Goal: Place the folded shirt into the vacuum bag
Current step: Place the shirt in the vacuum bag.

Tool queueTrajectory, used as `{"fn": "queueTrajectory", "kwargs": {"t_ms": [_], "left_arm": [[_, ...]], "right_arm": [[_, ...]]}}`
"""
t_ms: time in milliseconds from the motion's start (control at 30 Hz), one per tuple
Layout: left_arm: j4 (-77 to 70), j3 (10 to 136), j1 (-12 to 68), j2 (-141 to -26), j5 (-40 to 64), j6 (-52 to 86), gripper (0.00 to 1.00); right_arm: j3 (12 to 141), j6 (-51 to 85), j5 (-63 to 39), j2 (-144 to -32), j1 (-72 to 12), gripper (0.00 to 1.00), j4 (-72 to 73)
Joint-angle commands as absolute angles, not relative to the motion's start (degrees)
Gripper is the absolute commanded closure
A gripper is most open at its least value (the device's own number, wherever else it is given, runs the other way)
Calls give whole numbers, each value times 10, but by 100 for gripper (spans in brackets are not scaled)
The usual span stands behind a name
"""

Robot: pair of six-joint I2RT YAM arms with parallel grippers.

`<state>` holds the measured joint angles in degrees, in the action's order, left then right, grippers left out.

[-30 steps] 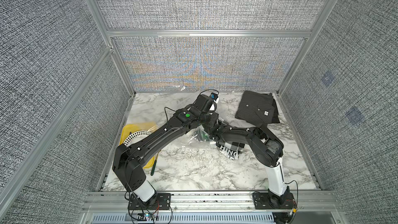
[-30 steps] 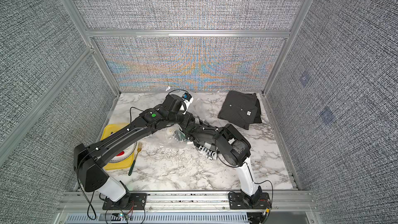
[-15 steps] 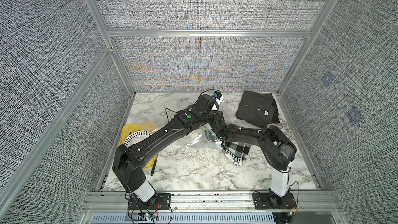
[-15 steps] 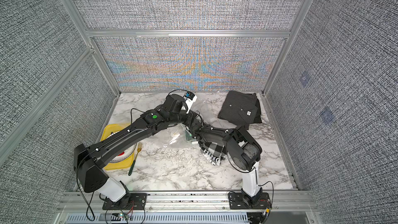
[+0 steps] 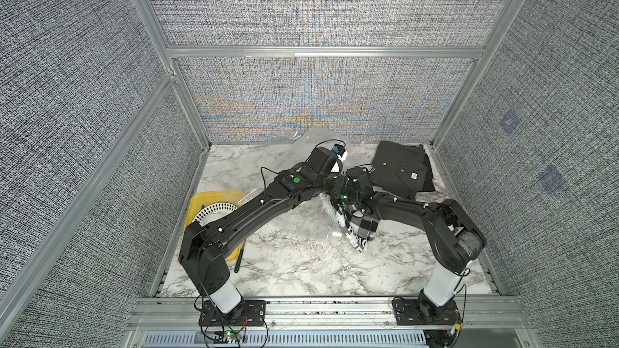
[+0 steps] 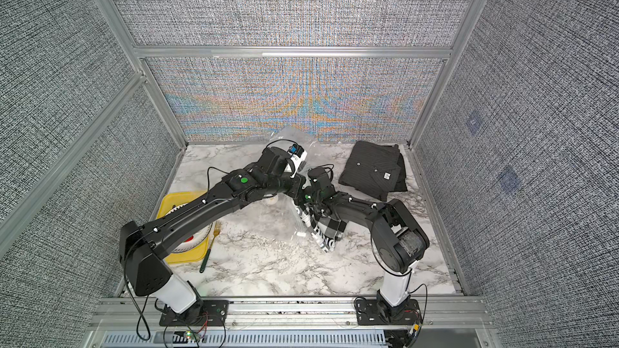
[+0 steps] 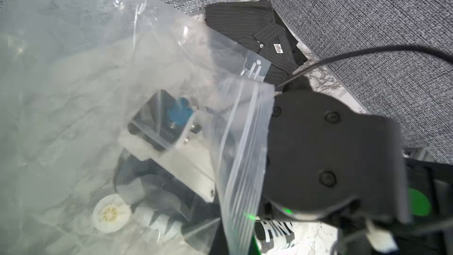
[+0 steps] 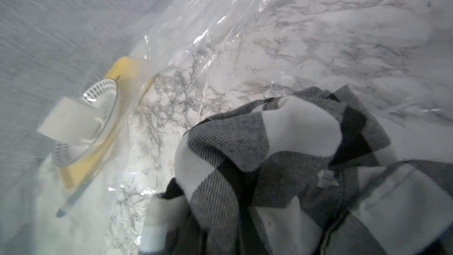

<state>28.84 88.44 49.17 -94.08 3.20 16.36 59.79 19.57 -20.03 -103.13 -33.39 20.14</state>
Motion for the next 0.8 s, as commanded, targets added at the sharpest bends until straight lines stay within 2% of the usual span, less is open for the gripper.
{"fn": "queueTrajectory", "kwargs": {"t_ms": [0,167,467,633,767], "left_arm": [[298,897,501,-946,67,166,100],[298,920,513,-959,83,168,100],[303,949,518,-971,59,159,100],[305,957,518,-979,48,143,100],[295,959,518,-981,67,141,100]], "right_arm": [[613,254,-261,-1039,-333,100,305],[663,305,-276,-1079,-333,100,281],[744,309,-281,-1238,-348,100,144],[744,283,-262,-1231,-349,100,93],[751,276,-355,-1205,-348,100,101]]}}
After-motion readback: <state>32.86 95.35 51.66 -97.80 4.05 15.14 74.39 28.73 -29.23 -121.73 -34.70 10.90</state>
